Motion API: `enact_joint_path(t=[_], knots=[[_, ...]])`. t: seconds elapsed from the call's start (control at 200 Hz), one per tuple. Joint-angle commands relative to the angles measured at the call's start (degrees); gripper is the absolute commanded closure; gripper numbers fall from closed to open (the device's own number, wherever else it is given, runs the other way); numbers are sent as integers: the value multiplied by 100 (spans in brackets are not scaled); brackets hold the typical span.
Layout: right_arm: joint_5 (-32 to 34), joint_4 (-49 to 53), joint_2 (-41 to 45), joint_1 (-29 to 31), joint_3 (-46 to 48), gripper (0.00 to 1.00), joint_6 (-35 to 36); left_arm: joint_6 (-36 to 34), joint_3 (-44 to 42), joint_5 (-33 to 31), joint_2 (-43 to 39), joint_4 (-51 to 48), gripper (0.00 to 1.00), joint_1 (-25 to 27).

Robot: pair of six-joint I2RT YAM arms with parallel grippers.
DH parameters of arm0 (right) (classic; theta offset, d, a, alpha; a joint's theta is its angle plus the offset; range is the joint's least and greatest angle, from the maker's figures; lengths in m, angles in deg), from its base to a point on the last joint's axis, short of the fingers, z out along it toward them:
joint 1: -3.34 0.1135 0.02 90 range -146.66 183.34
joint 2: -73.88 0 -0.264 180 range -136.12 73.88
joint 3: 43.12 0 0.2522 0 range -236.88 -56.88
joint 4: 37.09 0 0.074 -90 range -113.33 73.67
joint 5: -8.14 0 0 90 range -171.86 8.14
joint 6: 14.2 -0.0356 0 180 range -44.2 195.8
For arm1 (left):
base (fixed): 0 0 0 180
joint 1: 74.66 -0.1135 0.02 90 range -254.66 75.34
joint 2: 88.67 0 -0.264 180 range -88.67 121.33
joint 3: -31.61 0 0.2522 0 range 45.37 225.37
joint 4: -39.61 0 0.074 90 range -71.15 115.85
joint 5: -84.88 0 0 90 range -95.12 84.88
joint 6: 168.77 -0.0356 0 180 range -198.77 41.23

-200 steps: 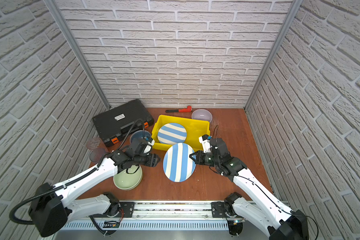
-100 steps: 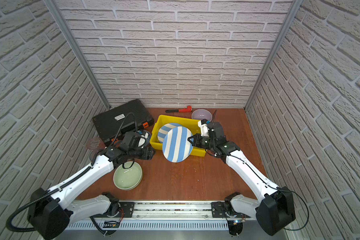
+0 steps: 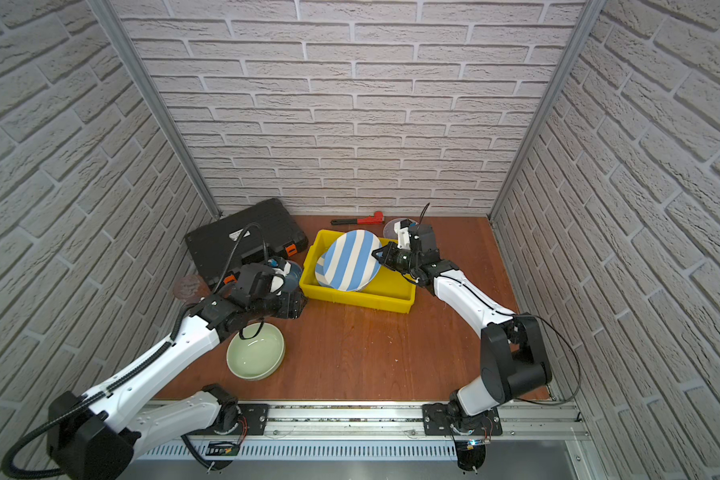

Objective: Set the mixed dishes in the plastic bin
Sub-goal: 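Carry the striped plate into the yellow bin and lower it onto the stack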

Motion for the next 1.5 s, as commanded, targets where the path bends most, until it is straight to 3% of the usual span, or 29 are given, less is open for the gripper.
enact_joint_path(t=[0.0, 1.045, 1.31, 1.495], knots=[[-184, -976, -199, -20, -242, 94, -238, -79, 40, -269, -187, -115, 9, -82], [-714, -1072, -1907, 99, -744, 93, -102, -51, -171, -249, -483, -64, 6, -381], [-789, -905, -2091, 121, -799, 89, -3, -43, -171, -229, -474, -71, 6, -398], [-496, -269, -2044, 167, -890, 78, 432, -44, -163, -217, -466, -81, 6, -397]])
